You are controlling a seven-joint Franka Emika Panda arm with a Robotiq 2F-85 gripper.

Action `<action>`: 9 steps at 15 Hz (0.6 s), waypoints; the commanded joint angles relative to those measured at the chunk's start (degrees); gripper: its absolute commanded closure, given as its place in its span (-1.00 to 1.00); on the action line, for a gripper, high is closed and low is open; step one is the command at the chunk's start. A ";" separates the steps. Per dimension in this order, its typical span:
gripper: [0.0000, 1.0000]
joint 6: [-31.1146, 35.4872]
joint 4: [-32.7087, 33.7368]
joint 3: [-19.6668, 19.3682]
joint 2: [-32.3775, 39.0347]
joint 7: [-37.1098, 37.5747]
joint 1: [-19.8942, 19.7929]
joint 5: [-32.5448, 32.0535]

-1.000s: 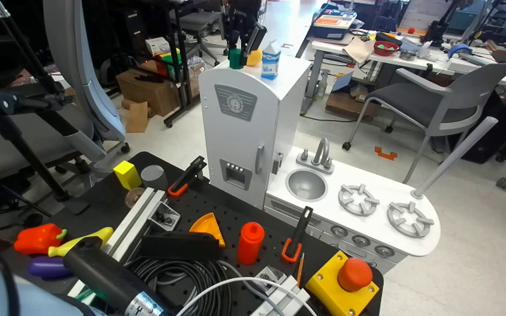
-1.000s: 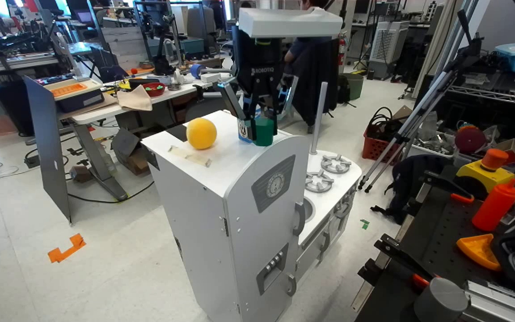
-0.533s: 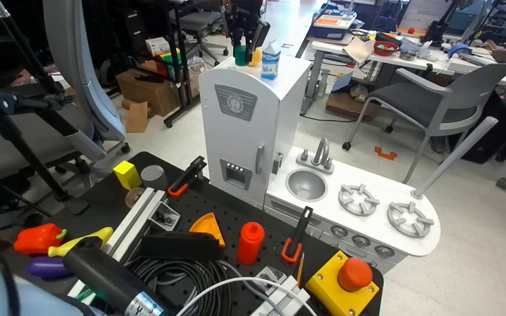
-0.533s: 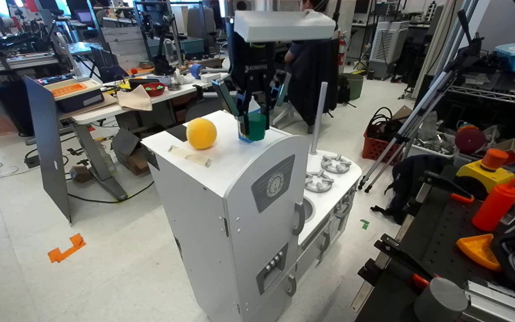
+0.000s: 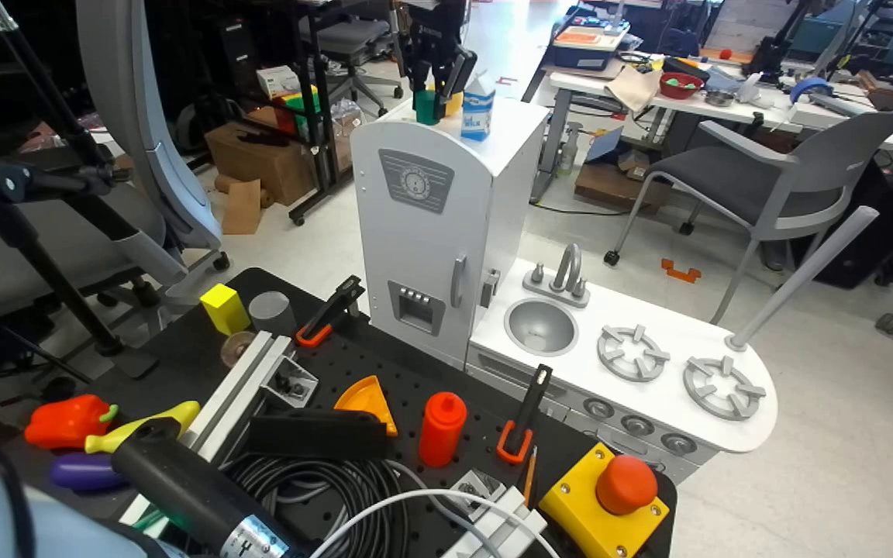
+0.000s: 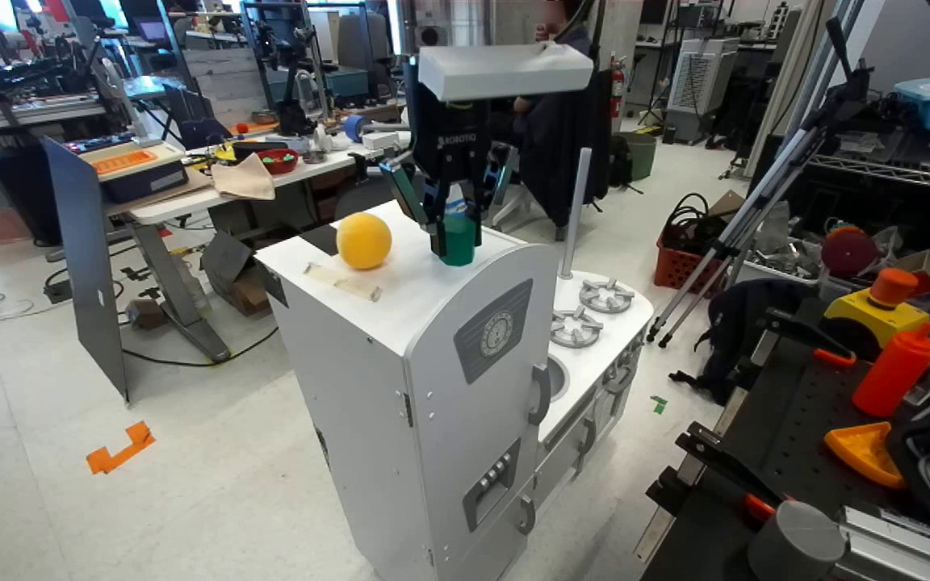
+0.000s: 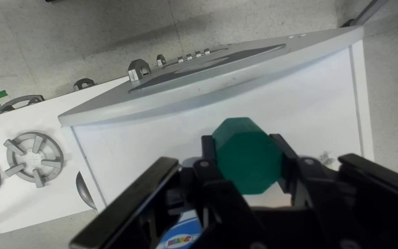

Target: Move the green block closer to you

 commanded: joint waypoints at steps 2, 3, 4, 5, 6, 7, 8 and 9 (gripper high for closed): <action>0.66 2.62 -0.06 0.44 0.18 -1.79 -0.71 -0.23; 0.66 3.10 -0.09 0.46 0.18 -2.00 -0.75 -0.22; 0.66 3.41 -0.08 0.47 0.24 -2.20 -0.79 -0.19; 0.66 3.74 -0.05 0.49 0.33 -2.38 -0.87 -0.11; 0.66 3.95 0.01 0.44 0.46 -2.47 -0.89 -0.15; 0.66 4.08 0.00 0.42 0.53 -2.56 -0.91 -0.18; 0.66 4.15 -0.01 0.43 0.58 -2.71 -0.95 -0.14; 0.66 4.19 -0.02 0.46 0.68 -2.87 -1.03 -0.05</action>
